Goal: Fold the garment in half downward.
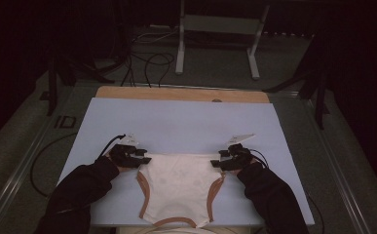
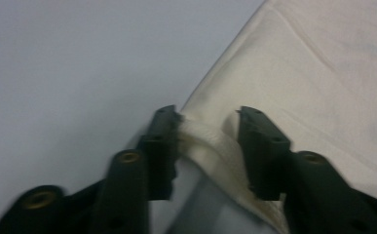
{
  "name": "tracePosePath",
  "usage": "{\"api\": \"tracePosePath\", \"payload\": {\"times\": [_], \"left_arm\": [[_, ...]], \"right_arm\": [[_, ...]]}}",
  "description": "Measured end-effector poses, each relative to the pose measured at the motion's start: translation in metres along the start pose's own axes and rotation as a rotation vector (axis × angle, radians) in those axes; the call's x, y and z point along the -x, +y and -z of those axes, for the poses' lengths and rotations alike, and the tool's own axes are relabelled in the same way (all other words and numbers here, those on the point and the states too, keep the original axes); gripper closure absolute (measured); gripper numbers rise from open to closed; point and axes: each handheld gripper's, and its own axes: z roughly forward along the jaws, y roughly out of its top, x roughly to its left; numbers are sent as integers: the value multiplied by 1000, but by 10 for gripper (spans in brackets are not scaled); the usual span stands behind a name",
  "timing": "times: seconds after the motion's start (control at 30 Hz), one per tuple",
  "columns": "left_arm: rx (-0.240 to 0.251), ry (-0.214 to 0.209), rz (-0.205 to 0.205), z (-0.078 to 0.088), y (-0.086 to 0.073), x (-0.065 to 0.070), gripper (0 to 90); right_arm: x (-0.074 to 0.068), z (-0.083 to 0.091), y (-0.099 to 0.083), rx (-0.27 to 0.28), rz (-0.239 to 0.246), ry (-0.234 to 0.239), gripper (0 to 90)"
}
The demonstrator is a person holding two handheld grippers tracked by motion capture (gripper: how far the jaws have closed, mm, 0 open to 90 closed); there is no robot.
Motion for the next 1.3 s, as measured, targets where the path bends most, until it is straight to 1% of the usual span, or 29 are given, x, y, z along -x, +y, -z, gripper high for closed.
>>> {"api": "tracePosePath", "payload": {"times": [0.03, 0.07, 0.1, 0.13, 0.17, 0.2, 0.23, 0.27, 0.3, 0.37, 0.47, 0.5, 0.6, 0.67, 0.73, 0.83, 0.93, 0.97, 1.03, 1.1, 1.17, 1.27, 1.3], "left_arm": [[2, 1, 0, 0, -1, -1, 660], [3, -6, 11, 1, -1, -1, 694], [6, -19, 14, 1, -2, -2, 726], [7, -25, 13, 1, -2, -1, 753], [3, -33, 8, 1, -2, -1, 795], [3, -33, 3, 1, -2, 0, 823], [-1, -31, 7, 1, -1, 1, 839], [-5, -33, 7, 2, 0, 1, 844], [-3, -35, 4, 3, 0, 1, 850], [4, -44, 10, 6, 1, 1, 855], [16, -39, 13, 11, 2, 1, 856], [17, -32, 9, 12, 2, 1, 857], [27, -16, 11, 15, 5, 0, 857], [45, -8, 17, 16, 6, -2, 857], [52, 3, 14, 17, 8, -5, 857], [68, 8, 20, 19, 9, -10, 857], [71, 23, 24, 19, 11, -15, 857], [72, 30, 19, 19, 12, -16, 857], [70, 38, 24, 18, 14, -19, 857], [61, 50, 21, 17, 17, -21, 857], [66, 58, 19, 16, 20, -24, 857], [83, 74, 24, 16, 25, -27, 857], [85, 77, 20, 16, 27, -28, 856]], "right_arm": [[0, -1, 0, -9, 1, -10, 478], [0, -1, 0, -12, 4, -22, 541], [-1, 0, 0, -17, 13, -29, 578], [0, 0, 0, -19, 13, -35, 626], [0, 1, 1, -22, 9, -43, 692], [1, 1, 1, -25, 8, -48, 739], [1, 2, 1, -27, 9, -53, 803], [1, 3, 2, -23, 7, -64, 847], [2, 4, 2, -20, -3, -60, 862], [2, 6, 4, -7, -3, -67, 871], [1, 7, 7, -3, 4, -67, 877], [0, 7, 8, -5, 10, -74, 877], [2, 6, 11, -6, 2, -78, 877], [3, 6, 14, 7, -3, -80, 877], [4, 6, 17, 16, -12, -83, 877], [7, 5, 22, 26, -15, -81, 877], [12, 3, 27, 35, -35, -75, 877], [14, 3, 28, 36, -36, -73, 877], [16, 1, 32, 37, -40, -81, 877], [18, -1, 36, 42, -47, -83, 878], [20, -2, 40, 41, -43, -92, 878], [25, -3, 45, 42, -59, -91, 879], [26, -4, 47, 43, -68, -93, 879]]}}
